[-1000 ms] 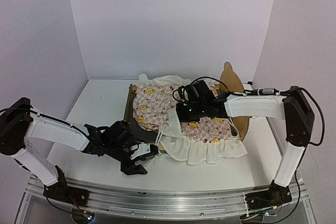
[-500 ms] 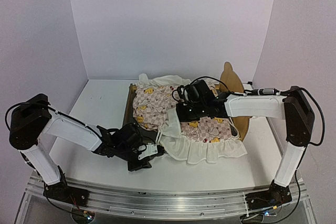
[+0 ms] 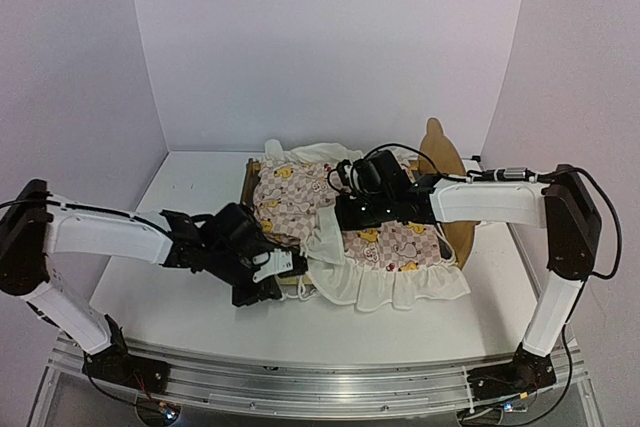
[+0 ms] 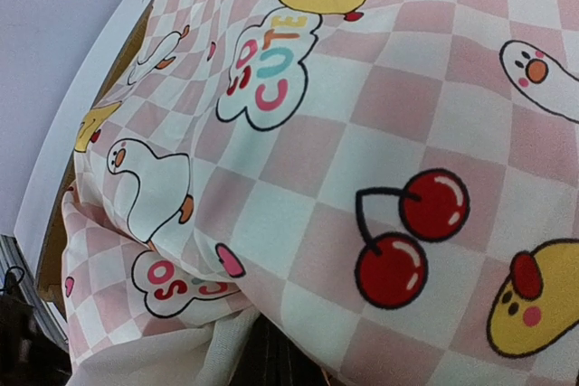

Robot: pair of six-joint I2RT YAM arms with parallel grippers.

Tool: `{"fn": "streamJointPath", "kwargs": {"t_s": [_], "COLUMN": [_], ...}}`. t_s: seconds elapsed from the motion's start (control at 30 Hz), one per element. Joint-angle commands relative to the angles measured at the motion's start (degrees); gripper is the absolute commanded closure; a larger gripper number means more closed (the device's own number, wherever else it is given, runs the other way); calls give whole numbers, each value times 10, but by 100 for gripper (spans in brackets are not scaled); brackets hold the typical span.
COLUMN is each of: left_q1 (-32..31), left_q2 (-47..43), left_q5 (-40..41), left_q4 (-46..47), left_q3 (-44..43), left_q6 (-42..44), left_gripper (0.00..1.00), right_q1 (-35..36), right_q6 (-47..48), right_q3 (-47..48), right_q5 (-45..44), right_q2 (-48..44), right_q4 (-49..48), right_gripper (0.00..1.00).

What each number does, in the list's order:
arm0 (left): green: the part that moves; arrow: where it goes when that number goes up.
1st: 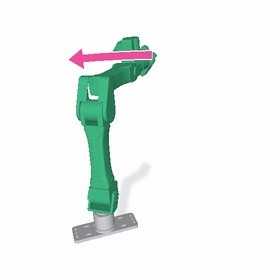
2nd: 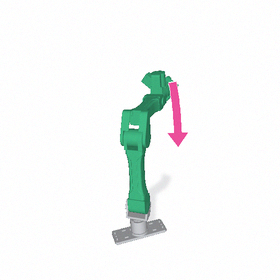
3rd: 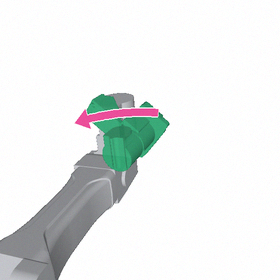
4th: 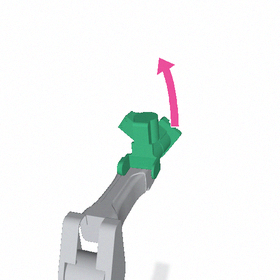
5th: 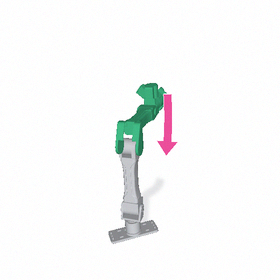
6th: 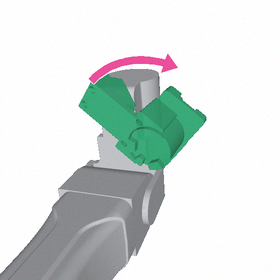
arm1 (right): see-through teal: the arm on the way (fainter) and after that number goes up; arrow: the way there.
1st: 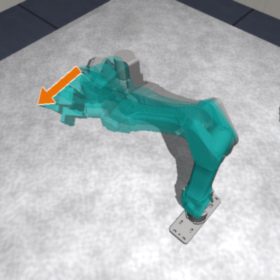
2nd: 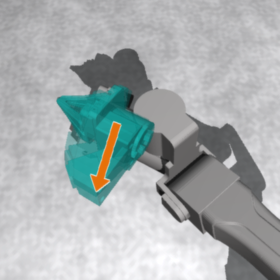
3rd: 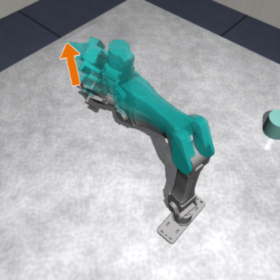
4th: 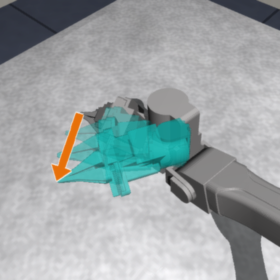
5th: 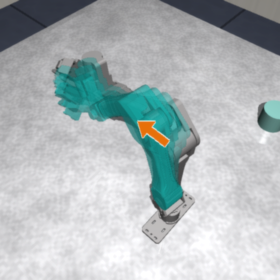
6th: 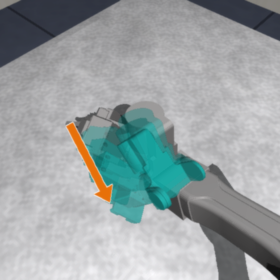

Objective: Set up the pet bed

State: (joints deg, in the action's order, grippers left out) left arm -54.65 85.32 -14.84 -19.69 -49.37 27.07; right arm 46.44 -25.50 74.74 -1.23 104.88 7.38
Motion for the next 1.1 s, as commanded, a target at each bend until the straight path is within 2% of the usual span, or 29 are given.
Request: {"fn": "streamJointPath", "kwargs": {"t_s": [0.0,0.1,0.2,0.4,0.5,0.57,0.63,0.8,1.07], "left_q1": [58,93,115,122,152,188,197,191,170], "left_q2": [-73,-71,-52,-8,7,19,23,-14,-22], "left_q5": [-49,-34,-17,1,39,23,-2,-76,-134], "left_q4": [-106,-121,-98,-81,-30,-26,-50,-98,-164], "left_q3": [-78,-97,-108,-125,-142,-196,-223,-173,-147], "left_q6": [96,149,179,191,184,172,192,223,257], "left_gripper": [100,100,100,100,100,100,100,100,100], "right_q1": [-6,-7,-7,-6,-7,-7,-7,-6,-7], "right_q6": [6,5,4,2,3,3,3,3,3], "right_q3": [4,4,3,0,-3,-3,-3,-1,-3], "right_q5": [5,4,4,3,3,2,0,2,2], "right_q2": [-14,-15,-16,-20,-23,-24,-22,-19,-19], "right_q4": [-10,-10,-10,-10,-10,-10,-10,-11,-10], "right_gripper": [100,100,100,100,100,100,100,100,100]}}
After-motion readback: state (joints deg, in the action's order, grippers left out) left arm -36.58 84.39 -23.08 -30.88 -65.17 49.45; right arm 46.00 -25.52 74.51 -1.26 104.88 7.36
